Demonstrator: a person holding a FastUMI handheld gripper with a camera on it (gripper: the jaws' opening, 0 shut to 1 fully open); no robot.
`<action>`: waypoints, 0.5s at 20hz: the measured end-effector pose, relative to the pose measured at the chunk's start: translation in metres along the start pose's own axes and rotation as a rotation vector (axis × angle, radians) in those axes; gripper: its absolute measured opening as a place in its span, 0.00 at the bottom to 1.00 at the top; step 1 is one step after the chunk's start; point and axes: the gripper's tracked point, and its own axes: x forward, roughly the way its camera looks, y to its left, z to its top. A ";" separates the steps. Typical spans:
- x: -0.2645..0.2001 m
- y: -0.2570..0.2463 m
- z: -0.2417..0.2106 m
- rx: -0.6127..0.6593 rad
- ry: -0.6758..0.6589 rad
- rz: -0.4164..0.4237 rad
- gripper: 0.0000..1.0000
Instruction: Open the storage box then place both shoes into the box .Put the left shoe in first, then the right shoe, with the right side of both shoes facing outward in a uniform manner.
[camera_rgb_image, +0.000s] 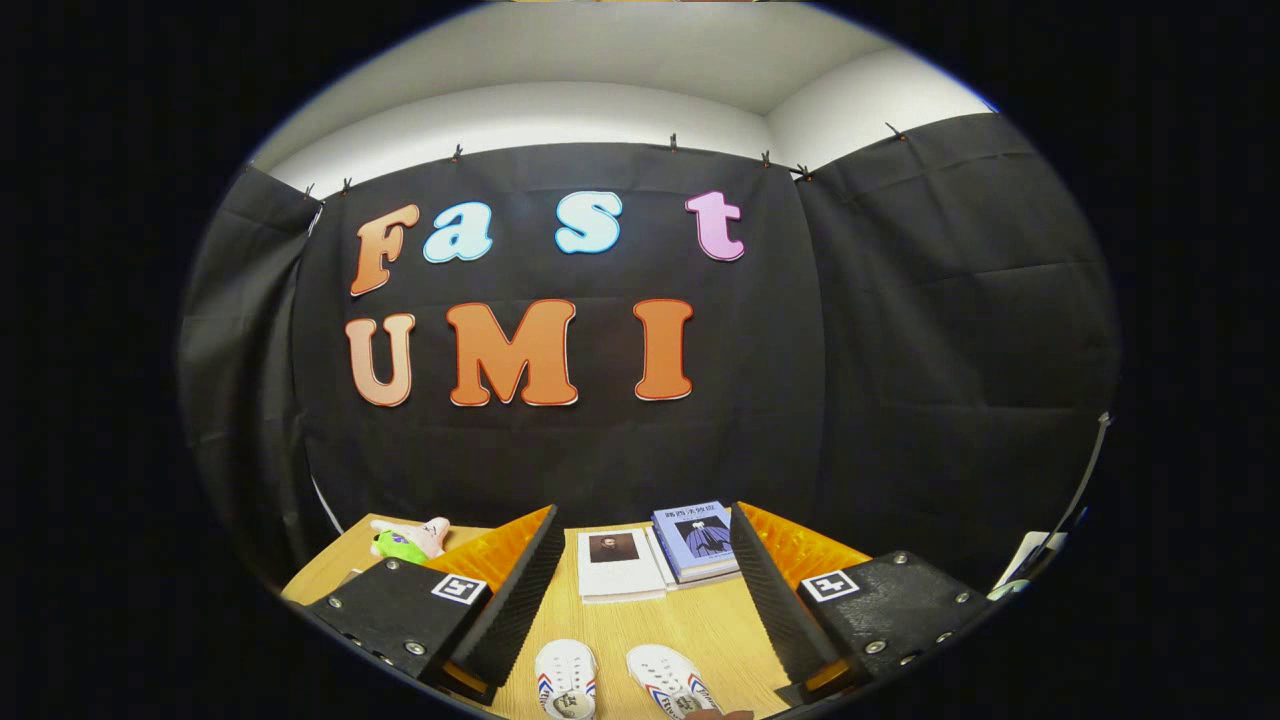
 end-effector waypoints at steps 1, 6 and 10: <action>0.000 0.000 0.000 0.002 0.000 -0.001 0.98; 0.005 0.001 -0.019 0.033 0.041 0.015 0.98; 0.012 0.012 -0.057 0.086 0.141 0.057 0.98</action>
